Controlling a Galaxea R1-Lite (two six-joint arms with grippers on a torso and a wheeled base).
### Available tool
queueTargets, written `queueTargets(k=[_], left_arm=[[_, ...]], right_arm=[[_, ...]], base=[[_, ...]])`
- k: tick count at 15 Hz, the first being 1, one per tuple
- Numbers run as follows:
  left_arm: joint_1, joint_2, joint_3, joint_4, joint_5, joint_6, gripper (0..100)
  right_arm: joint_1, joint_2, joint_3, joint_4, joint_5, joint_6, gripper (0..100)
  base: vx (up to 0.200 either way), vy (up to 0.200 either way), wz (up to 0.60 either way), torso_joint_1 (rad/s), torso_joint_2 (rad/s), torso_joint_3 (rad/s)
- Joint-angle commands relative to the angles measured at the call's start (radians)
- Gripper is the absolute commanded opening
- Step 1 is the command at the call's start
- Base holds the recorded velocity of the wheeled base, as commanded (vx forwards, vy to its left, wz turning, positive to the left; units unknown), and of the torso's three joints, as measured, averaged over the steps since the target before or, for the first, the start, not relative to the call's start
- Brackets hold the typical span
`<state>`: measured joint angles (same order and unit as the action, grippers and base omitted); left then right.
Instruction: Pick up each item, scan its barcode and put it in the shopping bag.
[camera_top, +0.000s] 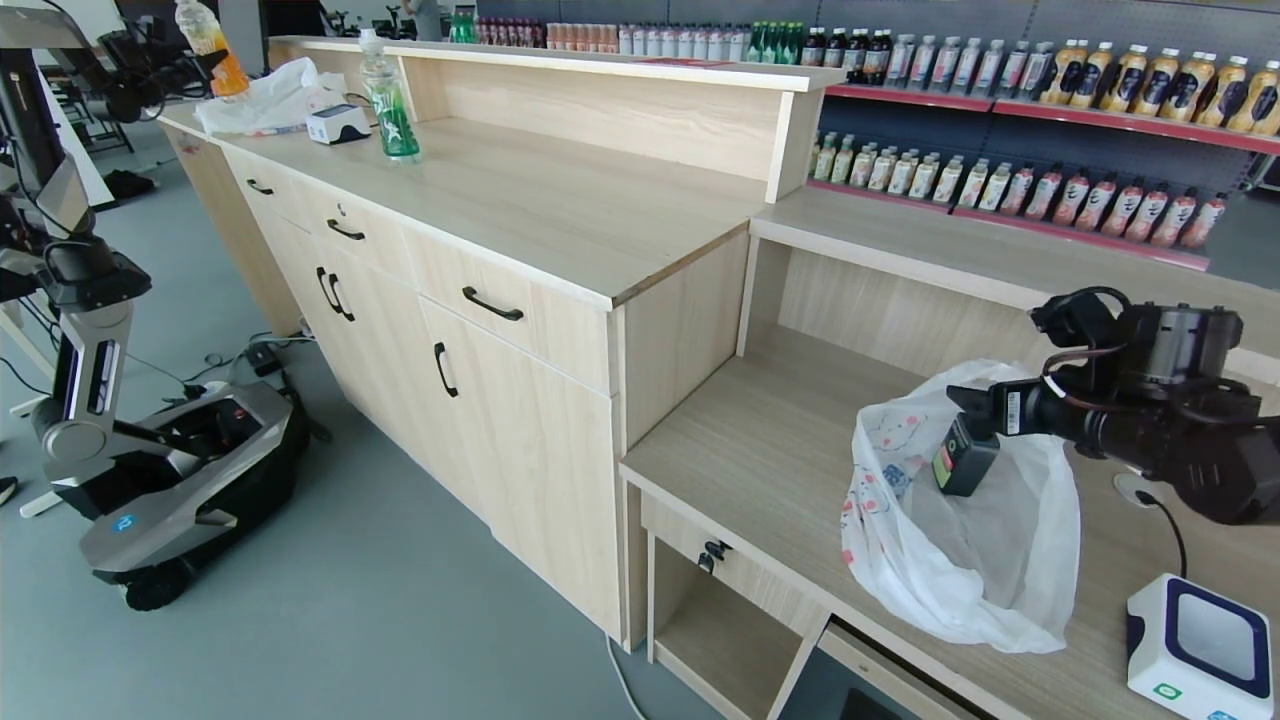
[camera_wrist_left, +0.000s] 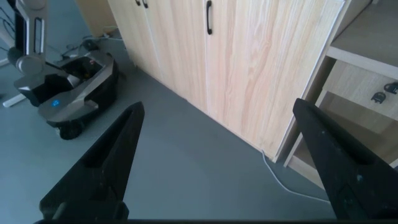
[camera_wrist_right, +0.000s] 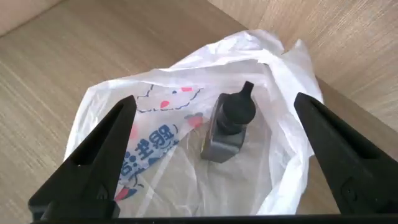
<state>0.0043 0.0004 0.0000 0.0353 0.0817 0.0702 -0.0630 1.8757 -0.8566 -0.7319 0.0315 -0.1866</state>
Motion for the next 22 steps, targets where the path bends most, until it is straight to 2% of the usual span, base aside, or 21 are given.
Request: queueTargets(k=[1,4,6,7,9,11,12,14,16,20,22], left_arm=[[0.0,0.0,0.0,0.0,0.001,0.0,100],[0.0,0.0,0.0,0.0,0.001,0.0,100],[0.0,0.0,0.0,0.0,0.001,0.0,100],[0.0,0.0,0.0,0.0,0.001,0.0,100],[0.0,0.0,0.0,0.0,0.001,0.0,100],[0.0,0.0,0.0,0.0,0.001,0.0,100],[0.0,0.0,0.0,0.0,0.0,0.0,100],[0.0,0.0,0.0,0.0,0.001,0.0,100],[0.0,0.0,0.0,0.0,0.001,0.0,100],[0.0,0.0,0.0,0.0,0.001,0.0,100],[0.0,0.0,0.0,0.0,0.001,0.0,100]], right_arm=[[0.005,-0.308,0.103,0.103,0.007,-0.054,100],[-0.015,-0.455,0.151,0.109,0.01,-0.149,100],[-0.04,-0.498,0.114,0.12,0.015,-0.151,100],[-0.083,-0.521,0.056,0.184,0.015,-0.154,100],[-0.178,-0.527,-0.13,0.427,0.007,-0.152,100],[-0.27,-0.491,-0.335,0.732,0.002,-0.142,100],[-0.307,-0.472,-0.4,0.845,0.002,-0.131,100],[-0.371,-0.435,-0.452,0.973,-0.001,-0.109,100],[-0.411,-0.4,-0.421,0.991,-0.11,-0.097,100],[-0.538,-0.323,-0.32,0.96,-0.119,-0.056,100],[-0.571,-0.253,-0.311,0.945,-0.116,-0.051,100]], base=[[0.0,0.0,0.0,0.0,0.0,0.0],[0.0,0.0,-0.6,0.002,0.0,0.005],[0.0,0.0,-0.6,0.0,0.0,0.007],[0.0,0.0,-0.6,0.007,0.01,0.007],[0.0,0.0,-0.6,0.0,0.0,0.005],[0.0,0.0,-0.6,0.002,0.0,0.005],[0.0,0.0,-0.6,0.002,0.01,0.002],[0.0,0.0,-0.6,0.002,0.0,0.007],[0.0,0.0,-0.6,-0.002,0.0,0.002],[0.0,0.0,0.0,0.0,0.0,0.0],[0.0,0.0,0.0,0.0,0.0,0.0]])
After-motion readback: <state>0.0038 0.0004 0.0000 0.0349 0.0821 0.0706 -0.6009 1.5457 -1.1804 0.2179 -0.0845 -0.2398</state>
